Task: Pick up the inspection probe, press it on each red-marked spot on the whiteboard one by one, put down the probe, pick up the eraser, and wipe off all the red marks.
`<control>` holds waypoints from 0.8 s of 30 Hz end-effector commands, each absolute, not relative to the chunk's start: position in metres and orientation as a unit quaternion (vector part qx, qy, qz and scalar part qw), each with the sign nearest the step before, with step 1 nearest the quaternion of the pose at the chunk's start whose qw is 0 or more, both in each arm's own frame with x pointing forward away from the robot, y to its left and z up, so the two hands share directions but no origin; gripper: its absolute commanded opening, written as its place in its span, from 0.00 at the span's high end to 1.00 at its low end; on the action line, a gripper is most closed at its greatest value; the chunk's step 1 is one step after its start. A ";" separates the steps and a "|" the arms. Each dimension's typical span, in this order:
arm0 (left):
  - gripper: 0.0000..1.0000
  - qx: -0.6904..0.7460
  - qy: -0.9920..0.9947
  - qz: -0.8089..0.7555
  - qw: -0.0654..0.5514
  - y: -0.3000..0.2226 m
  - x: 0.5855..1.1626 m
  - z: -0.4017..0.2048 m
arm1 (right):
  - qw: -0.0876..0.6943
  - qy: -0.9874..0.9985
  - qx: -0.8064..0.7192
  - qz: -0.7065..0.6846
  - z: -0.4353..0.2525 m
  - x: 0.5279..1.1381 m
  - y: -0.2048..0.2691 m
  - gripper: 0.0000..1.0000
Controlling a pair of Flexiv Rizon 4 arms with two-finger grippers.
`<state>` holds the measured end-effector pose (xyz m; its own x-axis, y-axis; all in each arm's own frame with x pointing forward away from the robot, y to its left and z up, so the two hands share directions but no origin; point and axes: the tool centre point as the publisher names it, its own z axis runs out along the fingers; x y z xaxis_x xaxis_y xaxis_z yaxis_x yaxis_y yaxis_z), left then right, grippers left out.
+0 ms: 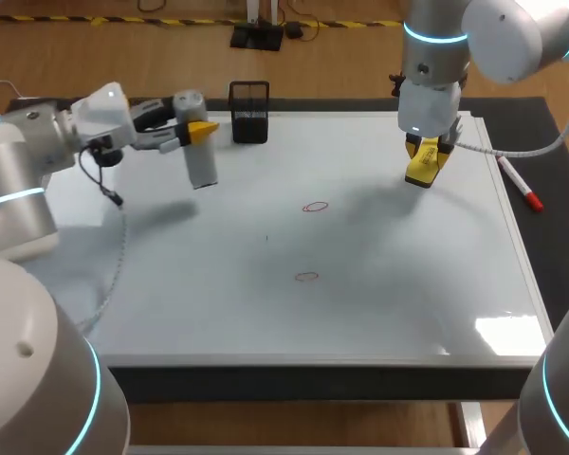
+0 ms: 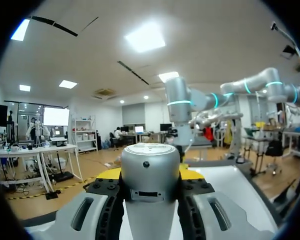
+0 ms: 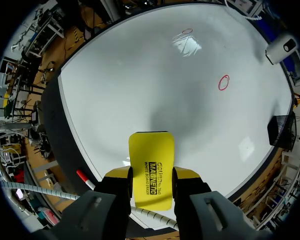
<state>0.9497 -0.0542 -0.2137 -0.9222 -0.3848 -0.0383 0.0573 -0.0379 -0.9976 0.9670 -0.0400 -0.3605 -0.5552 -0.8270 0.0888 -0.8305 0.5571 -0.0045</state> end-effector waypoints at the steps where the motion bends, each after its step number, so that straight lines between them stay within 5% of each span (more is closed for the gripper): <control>1: 1.00 -0.134 0.675 -0.706 0.169 -0.018 0.930 -0.213 | 0.039 -0.881 0.471 0.024 -0.360 0.967 -0.041 1.00; 24: 1.00 -0.151 0.672 -0.700 0.188 0.014 0.917 -0.215 | 0.033 -0.872 0.487 0.032 -0.355 0.961 -0.020 1.00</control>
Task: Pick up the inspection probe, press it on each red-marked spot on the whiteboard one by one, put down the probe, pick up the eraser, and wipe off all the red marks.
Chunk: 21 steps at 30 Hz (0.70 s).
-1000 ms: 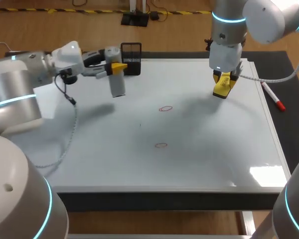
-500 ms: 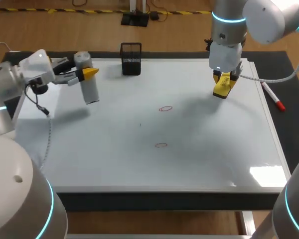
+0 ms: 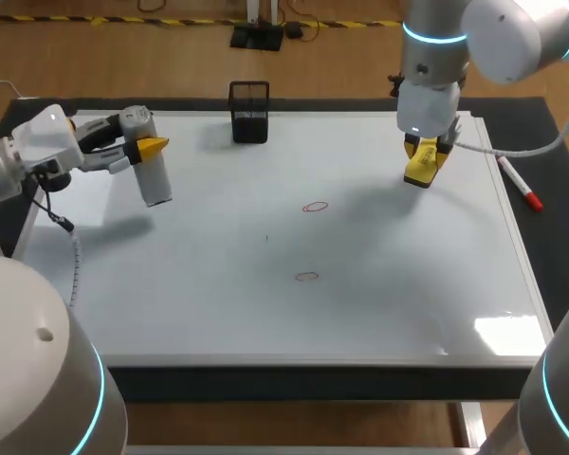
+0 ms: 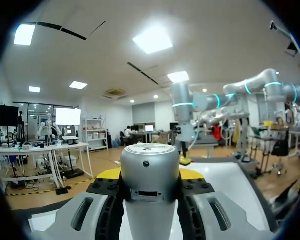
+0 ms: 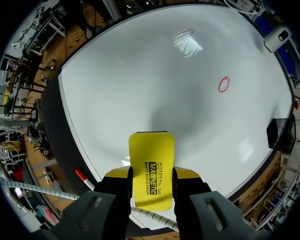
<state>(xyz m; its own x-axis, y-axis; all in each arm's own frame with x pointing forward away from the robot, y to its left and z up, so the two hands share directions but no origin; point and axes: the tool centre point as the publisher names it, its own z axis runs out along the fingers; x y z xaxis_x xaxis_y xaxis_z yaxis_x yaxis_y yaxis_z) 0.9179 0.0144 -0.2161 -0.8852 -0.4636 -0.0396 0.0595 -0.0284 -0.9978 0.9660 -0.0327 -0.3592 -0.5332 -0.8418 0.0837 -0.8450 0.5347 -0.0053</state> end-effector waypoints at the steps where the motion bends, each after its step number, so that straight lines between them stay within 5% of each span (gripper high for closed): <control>1: 1.00 -0.151 0.672 -0.700 0.188 0.014 0.917 -0.215 | 0.031 -0.870 0.491 0.033 -0.354 0.959 -0.015 1.00; 21: 1.00 -0.151 0.672 -0.700 0.188 0.014 0.917 -0.215 | 0.006 -0.812 0.584 0.008 -0.356 0.915 0.108 1.00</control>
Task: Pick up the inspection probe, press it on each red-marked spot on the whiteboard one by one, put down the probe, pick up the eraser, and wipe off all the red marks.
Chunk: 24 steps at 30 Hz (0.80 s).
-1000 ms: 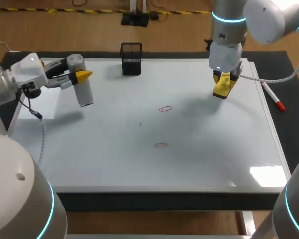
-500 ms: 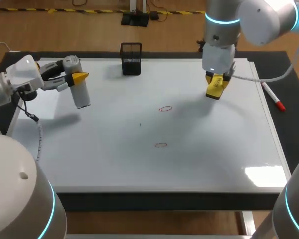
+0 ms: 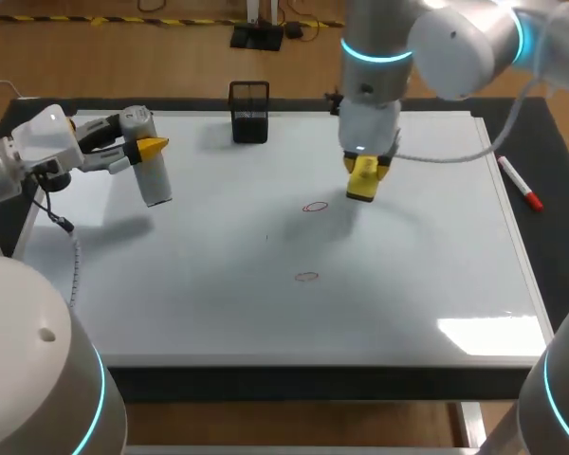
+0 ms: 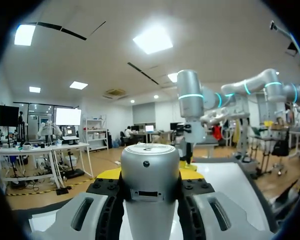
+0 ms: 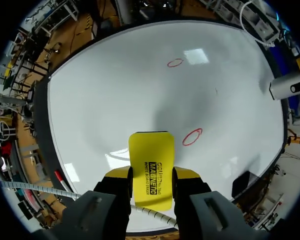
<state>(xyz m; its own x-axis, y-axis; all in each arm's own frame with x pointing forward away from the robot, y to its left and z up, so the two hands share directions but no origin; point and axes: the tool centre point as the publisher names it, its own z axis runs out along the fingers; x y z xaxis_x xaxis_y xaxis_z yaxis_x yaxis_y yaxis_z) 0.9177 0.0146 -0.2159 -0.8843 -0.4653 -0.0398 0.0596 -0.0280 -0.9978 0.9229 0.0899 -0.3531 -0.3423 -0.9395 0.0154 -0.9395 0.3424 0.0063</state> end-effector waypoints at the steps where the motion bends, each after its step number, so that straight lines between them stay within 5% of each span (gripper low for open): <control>1: 1.00 -0.151 0.672 -0.700 0.188 0.014 0.917 -0.215 | 0.006 -0.807 0.591 0.006 -0.357 0.912 0.114 1.00; 24: 1.00 -0.151 0.672 -0.700 0.188 0.014 0.917 -0.215 | 0.015 -0.718 0.695 -0.009 -0.390 0.897 0.207 1.00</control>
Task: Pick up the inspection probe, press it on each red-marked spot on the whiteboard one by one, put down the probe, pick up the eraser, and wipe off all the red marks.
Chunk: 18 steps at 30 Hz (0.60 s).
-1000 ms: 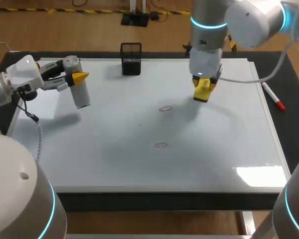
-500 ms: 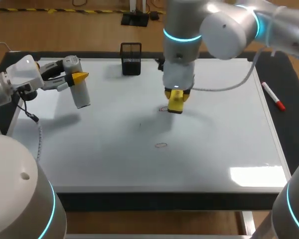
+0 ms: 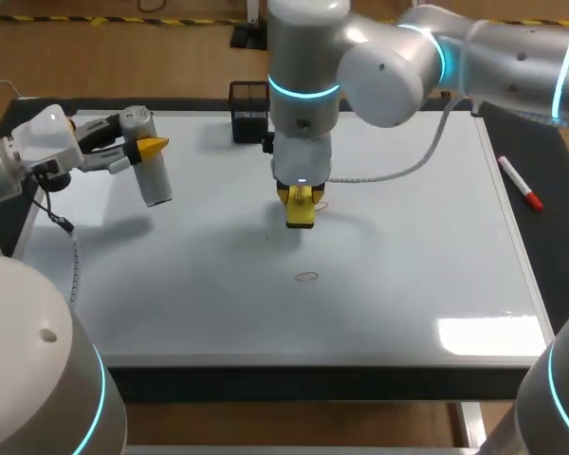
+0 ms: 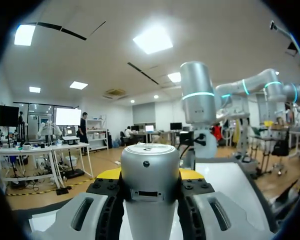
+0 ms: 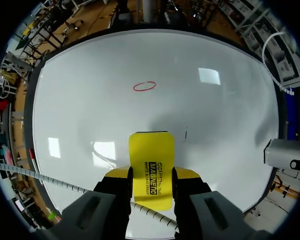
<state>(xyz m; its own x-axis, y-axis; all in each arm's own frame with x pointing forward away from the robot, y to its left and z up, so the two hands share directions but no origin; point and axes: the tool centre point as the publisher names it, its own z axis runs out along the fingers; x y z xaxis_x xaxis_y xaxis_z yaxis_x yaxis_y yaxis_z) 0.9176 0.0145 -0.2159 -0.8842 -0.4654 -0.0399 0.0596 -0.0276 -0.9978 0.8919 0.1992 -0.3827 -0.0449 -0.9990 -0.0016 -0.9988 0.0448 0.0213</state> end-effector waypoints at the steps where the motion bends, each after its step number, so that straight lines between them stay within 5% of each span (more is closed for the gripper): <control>1: 1.00 -0.151 0.672 -0.700 0.188 0.014 0.917 -0.215 | 0.017 -0.718 0.695 -0.008 -0.392 0.897 0.207 1.00; 18: 1.00 -0.151 0.672 -0.700 0.188 0.014 0.917 -0.215 | 0.037 -0.712 0.701 -0.008 -0.412 0.904 0.196 1.00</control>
<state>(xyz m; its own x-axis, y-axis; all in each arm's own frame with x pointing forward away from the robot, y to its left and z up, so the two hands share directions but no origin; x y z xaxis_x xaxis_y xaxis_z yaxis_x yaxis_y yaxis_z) 0.9177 0.0144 -0.2159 -0.8842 -0.4653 -0.0399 0.0596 -0.0276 -0.9978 0.9009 0.1974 -0.4113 -0.0181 -0.9992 0.0357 -0.9980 0.0202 0.0605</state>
